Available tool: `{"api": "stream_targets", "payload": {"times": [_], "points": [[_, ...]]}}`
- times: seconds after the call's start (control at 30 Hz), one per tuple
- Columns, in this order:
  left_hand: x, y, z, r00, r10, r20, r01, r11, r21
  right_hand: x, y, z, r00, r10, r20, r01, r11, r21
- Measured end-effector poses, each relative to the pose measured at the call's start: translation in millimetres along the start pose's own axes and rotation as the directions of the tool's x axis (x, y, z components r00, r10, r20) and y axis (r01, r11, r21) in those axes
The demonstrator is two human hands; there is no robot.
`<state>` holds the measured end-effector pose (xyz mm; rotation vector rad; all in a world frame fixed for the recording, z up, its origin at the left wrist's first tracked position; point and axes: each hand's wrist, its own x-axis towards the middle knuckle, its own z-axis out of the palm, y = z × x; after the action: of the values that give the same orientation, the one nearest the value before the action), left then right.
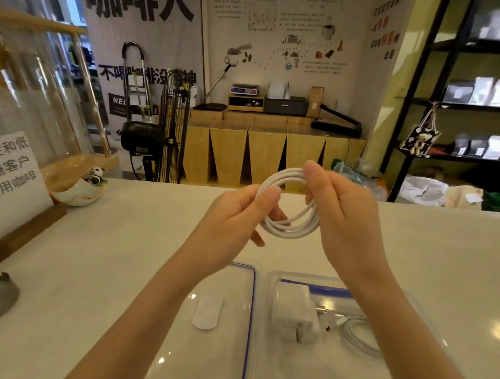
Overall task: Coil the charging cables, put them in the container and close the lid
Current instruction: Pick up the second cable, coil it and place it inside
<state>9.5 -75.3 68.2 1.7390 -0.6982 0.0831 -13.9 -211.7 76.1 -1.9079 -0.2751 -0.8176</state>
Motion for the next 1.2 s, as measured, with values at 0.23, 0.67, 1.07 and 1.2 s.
{"api": "stream_targets", "payload": {"times": [0.23, 0.67, 1.07, 1.2], "points": [[-1.8, 5.1, 4.8, 0.996, -0.079, -0.028, 0.076, 0.993, -0.096, 0.6, 7.7, 2.2, 0.991, -0.110, -0.079, 0.089, 0.968, -0.234], [0.2, -3.3, 10.3, 0.949, -0.309, 0.071, 0.301, 0.948, 0.099, 2.7, -5.4, -15.6, 0.869, -0.009, 0.496, -0.072, 0.987, 0.143], [0.2, 6.4, -3.1, 0.966, -0.259, -0.016, 0.258, 0.965, -0.034, -0.6, 12.5, 0.9, 0.926, -0.373, -0.053, 0.332, 0.874, -0.355], [-0.1, 7.2, -4.6, 0.976, -0.216, 0.002, 0.216, 0.975, -0.049, -0.4, 8.3, 0.8, 0.993, -0.107, -0.048, 0.098, 0.980, -0.174]]}}
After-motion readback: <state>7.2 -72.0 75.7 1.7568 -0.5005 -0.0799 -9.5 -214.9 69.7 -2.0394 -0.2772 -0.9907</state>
